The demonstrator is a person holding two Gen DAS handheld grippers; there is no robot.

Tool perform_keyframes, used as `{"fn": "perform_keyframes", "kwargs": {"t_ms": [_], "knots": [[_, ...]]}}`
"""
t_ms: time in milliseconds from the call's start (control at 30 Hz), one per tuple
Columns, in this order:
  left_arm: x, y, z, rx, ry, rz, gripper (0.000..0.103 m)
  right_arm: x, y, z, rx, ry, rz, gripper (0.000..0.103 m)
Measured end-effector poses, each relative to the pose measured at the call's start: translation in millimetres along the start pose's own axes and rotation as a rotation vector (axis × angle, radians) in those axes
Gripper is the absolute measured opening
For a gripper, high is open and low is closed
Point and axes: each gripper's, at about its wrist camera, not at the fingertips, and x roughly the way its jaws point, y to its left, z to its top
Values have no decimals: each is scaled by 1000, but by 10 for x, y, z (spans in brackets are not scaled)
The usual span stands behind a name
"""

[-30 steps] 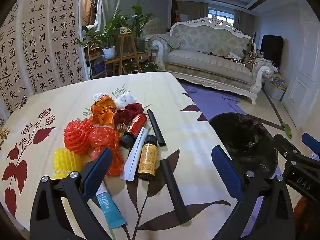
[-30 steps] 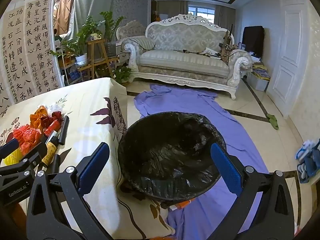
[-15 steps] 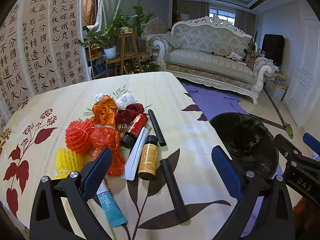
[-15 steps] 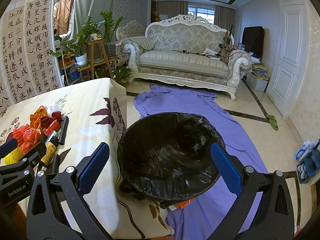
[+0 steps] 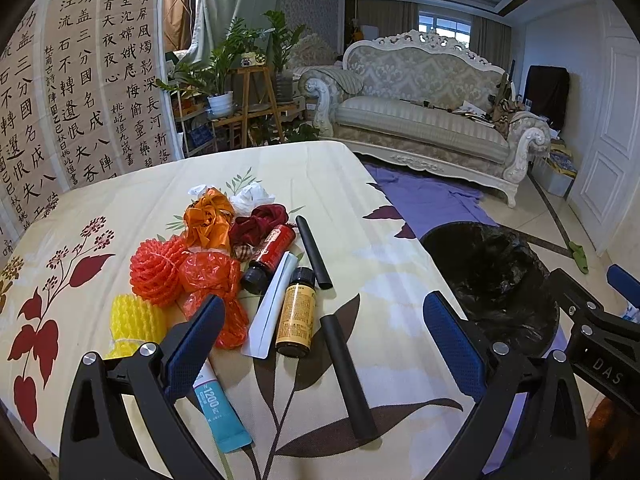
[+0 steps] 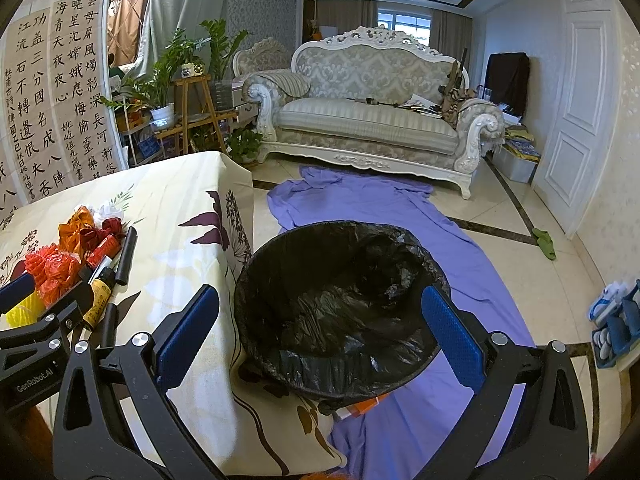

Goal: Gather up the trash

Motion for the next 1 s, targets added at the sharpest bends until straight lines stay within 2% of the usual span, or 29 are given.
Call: {"fn": "perform_keyframes", "kwargs": {"t_ms": [1000], "knots": [[7, -11, -15, 2, 7, 1, 97, 16, -4, -23, -1, 5, -3, 99]]}}
